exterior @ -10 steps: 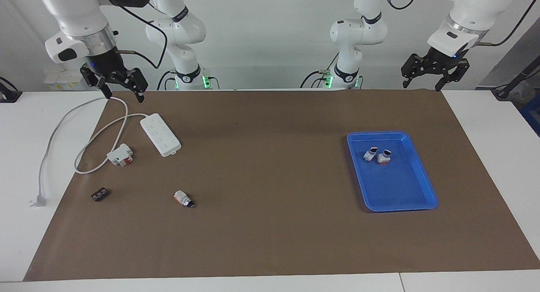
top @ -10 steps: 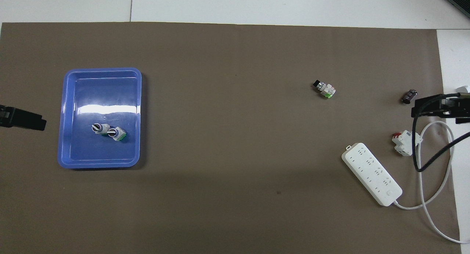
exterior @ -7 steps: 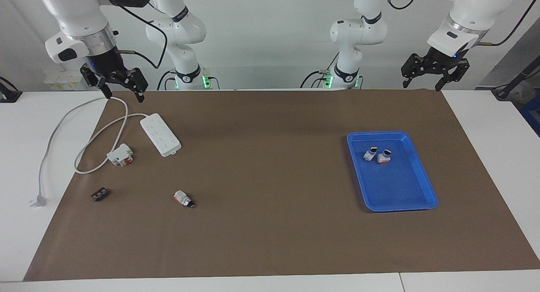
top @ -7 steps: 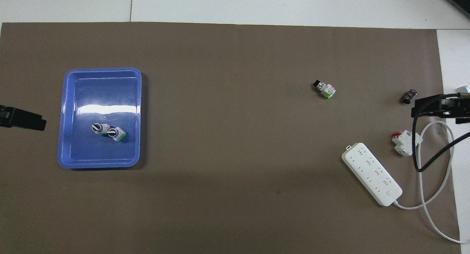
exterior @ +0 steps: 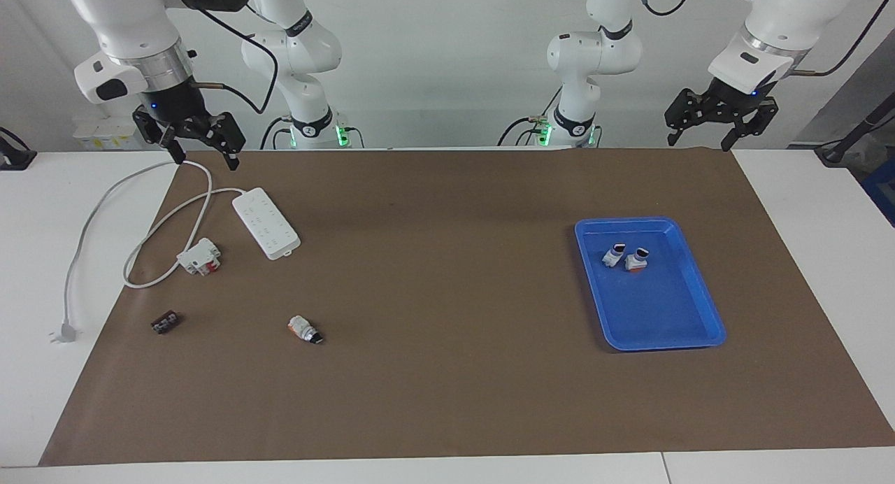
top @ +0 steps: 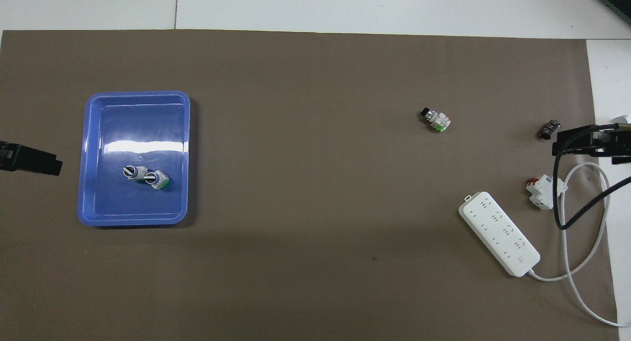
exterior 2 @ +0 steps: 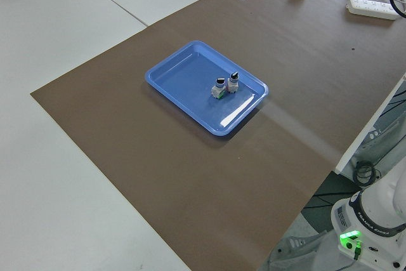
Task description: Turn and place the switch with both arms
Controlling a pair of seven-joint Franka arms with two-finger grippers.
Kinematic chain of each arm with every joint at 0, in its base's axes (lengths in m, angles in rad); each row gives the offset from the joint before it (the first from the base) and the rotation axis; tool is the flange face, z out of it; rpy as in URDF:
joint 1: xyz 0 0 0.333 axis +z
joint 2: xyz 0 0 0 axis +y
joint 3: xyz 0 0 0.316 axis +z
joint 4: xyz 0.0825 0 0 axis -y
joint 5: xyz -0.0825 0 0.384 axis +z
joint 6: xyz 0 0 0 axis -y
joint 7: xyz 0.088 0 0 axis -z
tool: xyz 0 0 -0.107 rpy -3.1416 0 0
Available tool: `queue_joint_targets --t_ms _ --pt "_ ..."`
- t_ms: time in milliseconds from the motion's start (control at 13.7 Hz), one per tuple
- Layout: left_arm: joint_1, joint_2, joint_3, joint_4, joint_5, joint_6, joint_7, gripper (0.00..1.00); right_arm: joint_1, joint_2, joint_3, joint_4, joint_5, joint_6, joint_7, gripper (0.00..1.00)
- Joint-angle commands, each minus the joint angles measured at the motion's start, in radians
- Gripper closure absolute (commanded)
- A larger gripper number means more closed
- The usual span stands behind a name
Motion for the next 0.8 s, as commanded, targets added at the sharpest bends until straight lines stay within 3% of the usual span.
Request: queue_joint_targets --t_ms 0,219,364,728 --pt "0.006 -0.024 -0.004 -0.024 0.002 -0.005 -0.01 0.0 -0.004 -0.018 -0.008 -0.011 0.001 0.011 -0.009 0.0" --pt "0.006 -0.024 -0.004 -0.024 0.002 -0.005 -0.01 0.0 0.008 -0.019 -0.002 -0.019 0.016 0.014 -0.128 0.0" --pt "0.006 -0.023 -0.004 -0.024 0.002 -0.005 -0.01 0.0 0.006 -0.003 -0.002 -0.058 0.016 0.12 -0.183 0.0" --pt "0.006 -0.023 -0.004 -0.024 0.002 -0.005 -0.01 0.0 0.045 0.146 0.004 -0.089 0.027 0.313 -0.297 0.0"
